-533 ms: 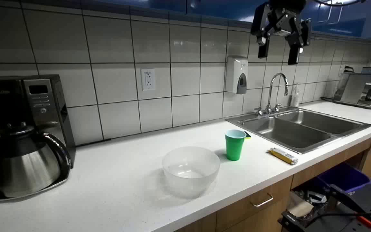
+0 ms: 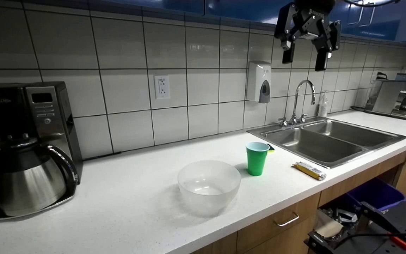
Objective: Put the packet in the bowl.
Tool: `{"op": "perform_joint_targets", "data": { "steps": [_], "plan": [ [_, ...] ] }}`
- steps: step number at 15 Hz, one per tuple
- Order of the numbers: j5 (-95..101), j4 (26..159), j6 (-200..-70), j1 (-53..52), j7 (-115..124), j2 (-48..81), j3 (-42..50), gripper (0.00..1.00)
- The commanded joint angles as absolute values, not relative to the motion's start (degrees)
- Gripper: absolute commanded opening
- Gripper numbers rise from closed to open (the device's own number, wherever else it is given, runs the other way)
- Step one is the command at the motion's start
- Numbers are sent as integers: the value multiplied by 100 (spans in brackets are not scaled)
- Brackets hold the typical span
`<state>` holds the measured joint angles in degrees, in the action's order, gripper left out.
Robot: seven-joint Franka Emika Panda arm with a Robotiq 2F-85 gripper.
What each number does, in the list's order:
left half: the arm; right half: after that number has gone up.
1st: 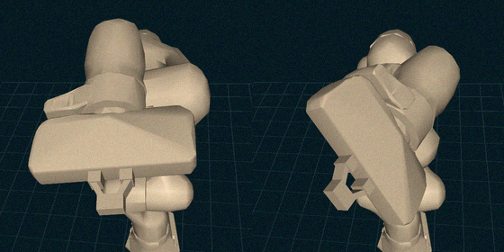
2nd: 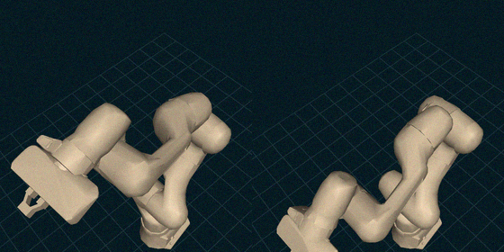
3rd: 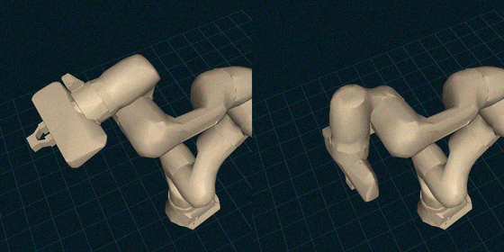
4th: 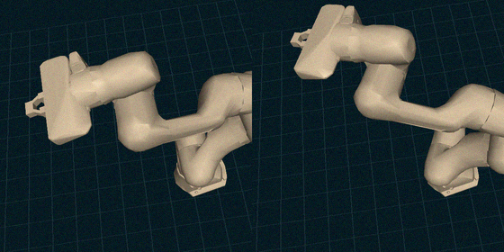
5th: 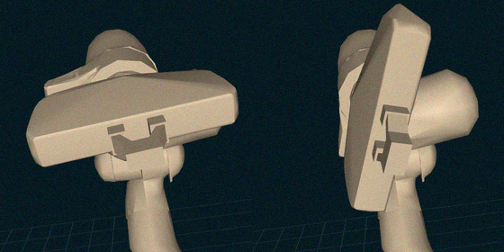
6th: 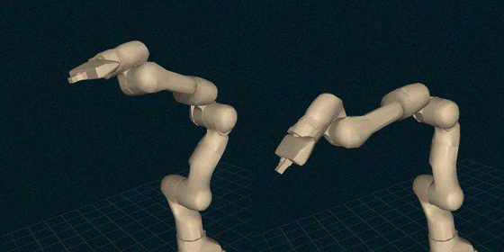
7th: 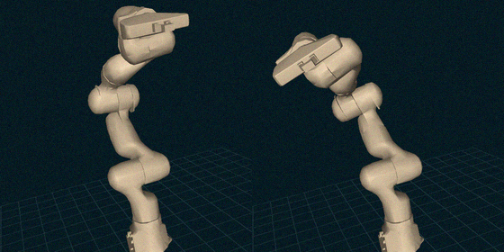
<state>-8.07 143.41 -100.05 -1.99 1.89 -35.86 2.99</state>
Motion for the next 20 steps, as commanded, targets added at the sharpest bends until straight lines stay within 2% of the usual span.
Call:
{"op": "perform_joint_targets", "data": {
  "steps": [1, 13, 20],
  "plan": [
    [-814, 14351, -10060, -91, 123, -3501, 210, 100],
    [-351, 14093, -11191, 549, -491, -1647, 930, 100],
    [-129, 13475, -11209, 759, -1836, -467, 1304, 100]
  ]
}}
